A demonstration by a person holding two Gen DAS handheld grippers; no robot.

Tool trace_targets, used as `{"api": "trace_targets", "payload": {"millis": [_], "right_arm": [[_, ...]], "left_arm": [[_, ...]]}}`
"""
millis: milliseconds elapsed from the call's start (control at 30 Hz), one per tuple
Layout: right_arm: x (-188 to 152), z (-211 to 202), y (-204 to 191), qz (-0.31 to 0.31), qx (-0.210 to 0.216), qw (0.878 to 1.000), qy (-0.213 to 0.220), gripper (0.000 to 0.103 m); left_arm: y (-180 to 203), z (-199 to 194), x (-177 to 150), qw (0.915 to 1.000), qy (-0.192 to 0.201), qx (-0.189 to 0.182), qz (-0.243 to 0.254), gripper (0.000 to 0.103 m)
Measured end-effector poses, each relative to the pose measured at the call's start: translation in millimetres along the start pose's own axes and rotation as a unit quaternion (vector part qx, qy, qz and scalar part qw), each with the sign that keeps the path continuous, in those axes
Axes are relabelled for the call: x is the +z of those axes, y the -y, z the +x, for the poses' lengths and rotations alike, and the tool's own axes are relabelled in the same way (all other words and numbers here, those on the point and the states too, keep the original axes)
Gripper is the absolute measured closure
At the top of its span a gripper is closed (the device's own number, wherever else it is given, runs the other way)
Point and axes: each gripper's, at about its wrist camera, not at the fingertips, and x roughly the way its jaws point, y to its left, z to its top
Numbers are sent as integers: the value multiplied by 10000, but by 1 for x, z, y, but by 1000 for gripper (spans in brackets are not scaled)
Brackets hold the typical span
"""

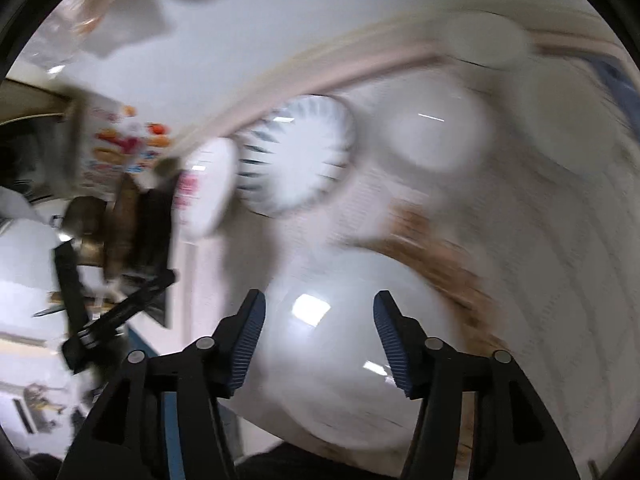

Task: Organize plates and bowls
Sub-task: 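Grasp the rim of the pink-flower plate with both grippers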

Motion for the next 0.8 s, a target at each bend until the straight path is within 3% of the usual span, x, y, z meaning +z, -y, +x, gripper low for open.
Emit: {"api": "trace_targets", "payload": {"millis": [200, 333, 467, 500, 600, 667, 800], "right_arm": [[86, 102, -83, 3, 338, 9991, -243, 43], [144, 169, -120, -121, 168, 9991, -375, 44], [185, 224, -145, -284, -132, 9979, -570, 61], [191, 234, -146, -347, -230, 9972, -616, 62], [202, 260, -149, -463, -457, 9948, -780, 79], [205, 275, -149, -482, -512, 9936, -886, 89], [198, 280, -145, -606, -566, 9925, -899, 92]], "left_arm": [[-70, 48, 56, 9981, -199, 26, -578, 67], [-91, 75, 84, 9974, -292, 21, -655, 67], [-99, 98, 100, 9977, -469, 3, -496, 67], [-99, 103, 102, 9976, -524, -6, -460, 67], [-100, 116, 107, 9974, -613, -62, -370, 68], [-99, 120, 108, 9979, -570, -47, -317, 76], [-101, 119, 108, 9984, -492, -1, -282, 79]]}}
